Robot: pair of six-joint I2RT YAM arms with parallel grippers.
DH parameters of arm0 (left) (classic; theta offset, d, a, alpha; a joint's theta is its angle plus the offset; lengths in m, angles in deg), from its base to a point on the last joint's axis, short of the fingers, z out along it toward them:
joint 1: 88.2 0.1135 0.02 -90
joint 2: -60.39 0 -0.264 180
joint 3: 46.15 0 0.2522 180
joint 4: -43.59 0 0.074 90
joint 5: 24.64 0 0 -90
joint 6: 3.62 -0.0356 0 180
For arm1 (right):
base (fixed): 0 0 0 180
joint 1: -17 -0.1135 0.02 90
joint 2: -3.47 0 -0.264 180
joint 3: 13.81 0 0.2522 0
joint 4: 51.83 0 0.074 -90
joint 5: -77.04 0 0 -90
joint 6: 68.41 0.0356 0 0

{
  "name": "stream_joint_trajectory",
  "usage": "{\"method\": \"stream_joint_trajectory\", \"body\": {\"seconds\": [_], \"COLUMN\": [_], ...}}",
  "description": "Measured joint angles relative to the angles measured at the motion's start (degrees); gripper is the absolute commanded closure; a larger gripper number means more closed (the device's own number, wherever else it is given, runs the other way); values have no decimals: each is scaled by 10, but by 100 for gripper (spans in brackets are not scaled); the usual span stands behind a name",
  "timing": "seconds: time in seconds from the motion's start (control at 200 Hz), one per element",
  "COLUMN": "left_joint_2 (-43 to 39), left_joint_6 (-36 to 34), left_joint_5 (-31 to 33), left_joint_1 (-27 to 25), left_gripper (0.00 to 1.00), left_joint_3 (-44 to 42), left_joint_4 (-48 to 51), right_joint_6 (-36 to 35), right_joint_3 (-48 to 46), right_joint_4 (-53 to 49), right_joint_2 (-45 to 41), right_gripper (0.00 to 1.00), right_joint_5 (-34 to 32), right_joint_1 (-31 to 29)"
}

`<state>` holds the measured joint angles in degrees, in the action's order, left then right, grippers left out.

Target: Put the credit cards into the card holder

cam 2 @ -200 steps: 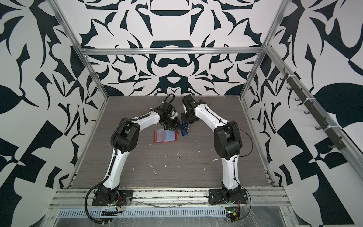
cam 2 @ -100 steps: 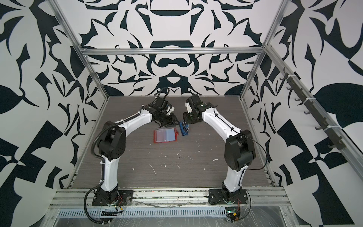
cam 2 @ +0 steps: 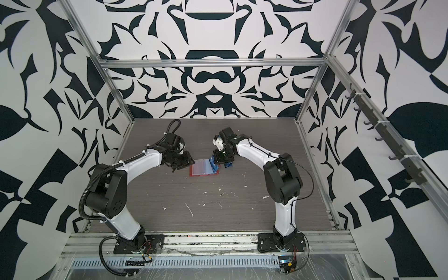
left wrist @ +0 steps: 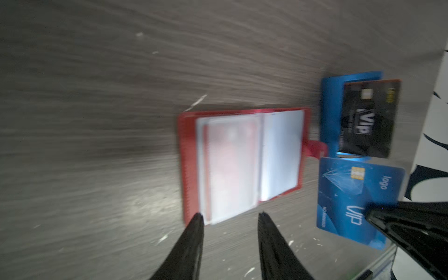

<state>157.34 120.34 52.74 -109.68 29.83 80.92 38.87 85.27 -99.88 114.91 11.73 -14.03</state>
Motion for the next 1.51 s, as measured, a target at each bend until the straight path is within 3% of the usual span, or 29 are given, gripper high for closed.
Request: {"method": "stream_joint_trajectory", "body": {"seconds": [0.25,1.505], "left_joint_2": [-9,90], "left_joint_6": [4,15], "left_joint_5": [6,-72], "left_joint_1": [36,38], "left_gripper": [59,84], "left_joint_3": [-57,-31], "left_joint_4": [-33,-115], "right_joint_6": [15,44], "right_joint_3": [16,27], "right_joint_4": [12,57], "right_joint_2": [51,83], "right_gripper": [100,100], "right_joint_5": [23,82], "right_joint_1": [-11,-11]}}
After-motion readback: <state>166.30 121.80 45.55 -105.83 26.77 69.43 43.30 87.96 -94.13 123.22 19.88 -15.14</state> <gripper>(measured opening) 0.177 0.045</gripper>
